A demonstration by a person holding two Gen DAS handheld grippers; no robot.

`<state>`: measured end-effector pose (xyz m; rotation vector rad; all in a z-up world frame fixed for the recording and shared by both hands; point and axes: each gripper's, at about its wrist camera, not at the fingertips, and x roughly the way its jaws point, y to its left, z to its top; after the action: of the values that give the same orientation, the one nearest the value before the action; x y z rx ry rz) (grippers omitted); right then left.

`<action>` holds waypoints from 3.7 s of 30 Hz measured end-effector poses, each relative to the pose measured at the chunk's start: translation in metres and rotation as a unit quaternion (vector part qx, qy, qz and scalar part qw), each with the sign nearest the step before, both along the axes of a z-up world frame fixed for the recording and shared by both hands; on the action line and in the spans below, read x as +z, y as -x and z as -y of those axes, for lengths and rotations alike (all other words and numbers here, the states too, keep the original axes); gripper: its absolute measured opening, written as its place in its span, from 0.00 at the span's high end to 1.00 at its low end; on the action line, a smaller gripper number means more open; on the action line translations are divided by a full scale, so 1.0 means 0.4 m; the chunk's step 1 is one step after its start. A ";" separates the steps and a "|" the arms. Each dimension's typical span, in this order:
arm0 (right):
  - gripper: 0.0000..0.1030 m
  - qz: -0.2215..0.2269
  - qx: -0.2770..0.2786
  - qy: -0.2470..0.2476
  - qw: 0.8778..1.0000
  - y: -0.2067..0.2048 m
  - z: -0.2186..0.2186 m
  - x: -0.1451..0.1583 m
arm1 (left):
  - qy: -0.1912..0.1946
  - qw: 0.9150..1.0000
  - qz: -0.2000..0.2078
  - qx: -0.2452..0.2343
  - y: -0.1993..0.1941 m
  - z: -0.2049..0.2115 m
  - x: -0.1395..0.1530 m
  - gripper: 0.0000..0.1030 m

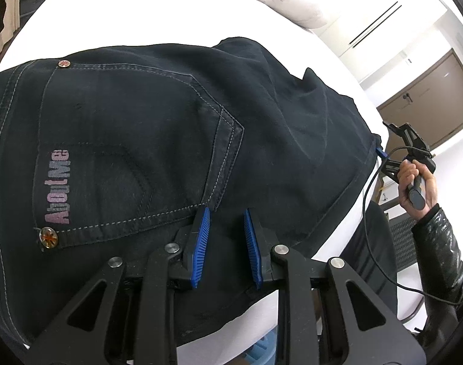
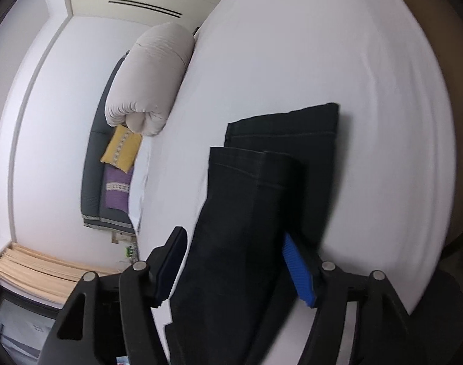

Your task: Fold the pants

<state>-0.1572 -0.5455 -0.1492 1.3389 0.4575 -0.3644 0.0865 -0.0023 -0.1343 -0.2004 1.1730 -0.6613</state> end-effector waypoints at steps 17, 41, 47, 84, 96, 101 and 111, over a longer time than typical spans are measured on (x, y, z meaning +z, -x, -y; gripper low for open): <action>0.95 -0.054 -0.011 0.032 0.998 0.032 0.083 -0.027 | -0.001 1.000 -0.009 0.010 -0.005 -0.015 0.008 0.77; 0.97 -0.074 -0.045 0.063 0.994 0.070 0.154 -0.018 | 0.006 1.000 -0.012 0.011 -0.011 -0.041 0.030 0.77; 0.97 -0.073 -0.045 0.056 0.995 0.075 0.170 -0.033 | 0.011 1.000 -0.013 0.011 -0.011 -0.053 0.028 0.77; 1.00 -0.029 0.378 -0.023 0.925 -0.159 -0.511 -0.096 | 0.046 0.998 0.027 0.016 0.060 -0.141 0.047 0.77; 0.95 -0.103 0.085 0.091 0.987 0.052 -0.055 0.041 | 0.033 0.998 0.050 0.021 0.075 -0.163 0.089 0.77; 0.92 -0.002 0.279 0.076 0.957 -0.168 -0.271 0.132 | 0.056 0.994 0.082 0.047 -0.015 -0.174 0.149 0.77; 0.74 -0.026 0.515 -0.027 0.856 -0.607 -0.720 -0.060 | 0.060 0.990 0.018 0.126 -0.102 -0.283 0.018 0.77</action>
<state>0.0856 -0.2576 -0.1731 0.9610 1.1522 0.5152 0.1275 0.1107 -0.1271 -0.4282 1.0522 -0.5106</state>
